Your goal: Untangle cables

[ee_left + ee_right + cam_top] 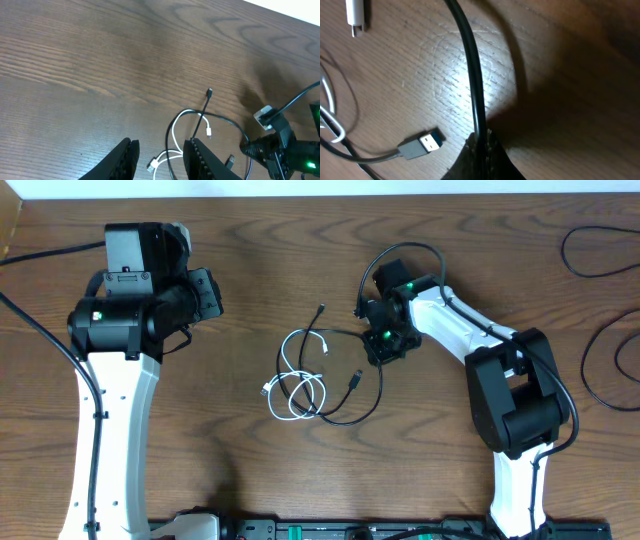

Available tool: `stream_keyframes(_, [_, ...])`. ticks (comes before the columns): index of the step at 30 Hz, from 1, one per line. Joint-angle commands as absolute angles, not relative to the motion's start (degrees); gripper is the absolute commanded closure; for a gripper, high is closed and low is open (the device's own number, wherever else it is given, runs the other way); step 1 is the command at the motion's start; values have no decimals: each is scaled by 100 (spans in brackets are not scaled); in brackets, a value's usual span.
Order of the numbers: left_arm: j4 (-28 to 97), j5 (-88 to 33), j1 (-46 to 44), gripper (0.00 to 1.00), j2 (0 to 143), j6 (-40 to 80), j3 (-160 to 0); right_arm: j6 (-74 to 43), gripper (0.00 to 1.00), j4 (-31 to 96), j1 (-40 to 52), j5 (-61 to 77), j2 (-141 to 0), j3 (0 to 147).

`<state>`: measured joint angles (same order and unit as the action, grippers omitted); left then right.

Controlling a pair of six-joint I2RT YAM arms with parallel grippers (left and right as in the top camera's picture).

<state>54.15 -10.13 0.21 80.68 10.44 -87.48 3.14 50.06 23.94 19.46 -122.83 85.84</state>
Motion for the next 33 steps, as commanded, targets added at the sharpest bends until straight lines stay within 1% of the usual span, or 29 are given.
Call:
stream_keyframes(1, [5441, -961, 32, 64, 8136, 1015, -8790, 187, 99, 5039, 2349, 1835, -12313, 8554])
stream_keyframes(5, [5439, -961, 30, 64, 8136, 1013, -8781, 156, 99, 5494, 2095, 1903, -12073, 9161])
stream_keyframes(10, [5439, -961, 32, 64, 8136, 1015, -8781, 220, 99, 6283, 1645, 2053, -11583, 10634])
stream_keyframes(14, [5439, -961, 30, 64, 8136, 1013, -8781, 222, 99, 6657, 1332, 2126, -11181, 11764])
stream_keyframes(20, [5417, -961, 32, 64, 8136, 1015, -8781, 82, 99, 6554, 1085, 2206, -10674, 12877])
stream_keyframes(27, [5408, -978, 30, 64, 8136, 1015, -8774, 86, 99, 6263, 1125, 2167, -10549, 13382])
stream_keyframes(33, [5415, -982, 30, 64, 8136, 1015, -8744, 82, 99, 5791, 1090, 1673, -10547, 13823])
